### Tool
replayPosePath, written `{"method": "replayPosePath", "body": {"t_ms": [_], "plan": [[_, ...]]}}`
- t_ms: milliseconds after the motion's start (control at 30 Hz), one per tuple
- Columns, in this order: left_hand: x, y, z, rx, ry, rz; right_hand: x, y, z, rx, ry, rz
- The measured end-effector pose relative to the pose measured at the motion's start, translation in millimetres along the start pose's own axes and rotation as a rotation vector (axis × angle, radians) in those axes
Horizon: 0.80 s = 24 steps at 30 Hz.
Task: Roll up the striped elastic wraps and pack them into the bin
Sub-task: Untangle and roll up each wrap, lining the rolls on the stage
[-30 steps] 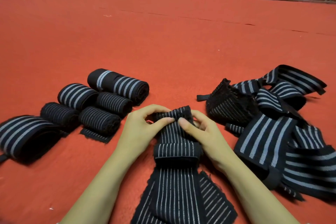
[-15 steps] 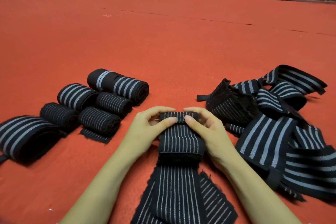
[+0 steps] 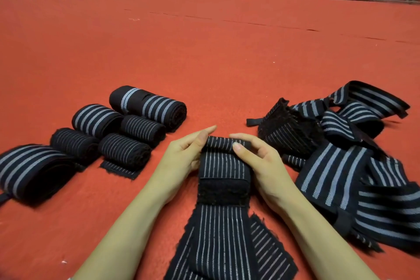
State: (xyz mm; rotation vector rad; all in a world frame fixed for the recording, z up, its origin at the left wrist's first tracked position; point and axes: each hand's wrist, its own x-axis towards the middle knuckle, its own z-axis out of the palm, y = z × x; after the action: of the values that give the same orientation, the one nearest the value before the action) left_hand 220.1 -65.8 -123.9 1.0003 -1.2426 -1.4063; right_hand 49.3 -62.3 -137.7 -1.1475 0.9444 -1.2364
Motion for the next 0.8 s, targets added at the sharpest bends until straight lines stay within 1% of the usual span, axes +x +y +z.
{"method": "replayPosePath", "body": {"t_ms": [67,167,233,367,500,600,667,733,800], "plan": [[0.1,-2.4,0.8,-0.026,-0.035,-0.016,-0.2,0.4,-0.1,0.006,-0.015,0.025],[0.1,-5.5,3.8,-0.005,-0.047,0.035,-0.5,1.1,1.2,-0.006,0.004,0.037],[0.5,-5.2,2.5,0.046,-0.042,0.067,-1.7,1.2,2.1,-0.046,0.014,0.009],[-0.1,-7.3,-2.9,0.158,0.022,0.114,-3.6,0.9,2.5,-0.121,-0.009,-0.066],[-0.1,-7.7,0.5,0.124,-0.017,0.078,-4.6,0.3,3.2,-0.114,-0.019,-0.085],[0.8,-6.2,0.5,0.166,0.020,0.163,-3.4,1.4,4.2,-0.095,0.010,-0.068],[1.1,-5.4,-0.5,0.188,0.030,0.207,-2.0,1.2,5.7,-0.063,0.035,-0.020],[1.4,-6.4,-1.6,0.221,0.022,0.225,-1.1,2.0,6.1,-0.037,0.020,0.048],[1.2,-8.0,-1.0,0.254,0.005,0.223,-0.4,2.1,7.4,-0.029,0.018,0.040]]}}
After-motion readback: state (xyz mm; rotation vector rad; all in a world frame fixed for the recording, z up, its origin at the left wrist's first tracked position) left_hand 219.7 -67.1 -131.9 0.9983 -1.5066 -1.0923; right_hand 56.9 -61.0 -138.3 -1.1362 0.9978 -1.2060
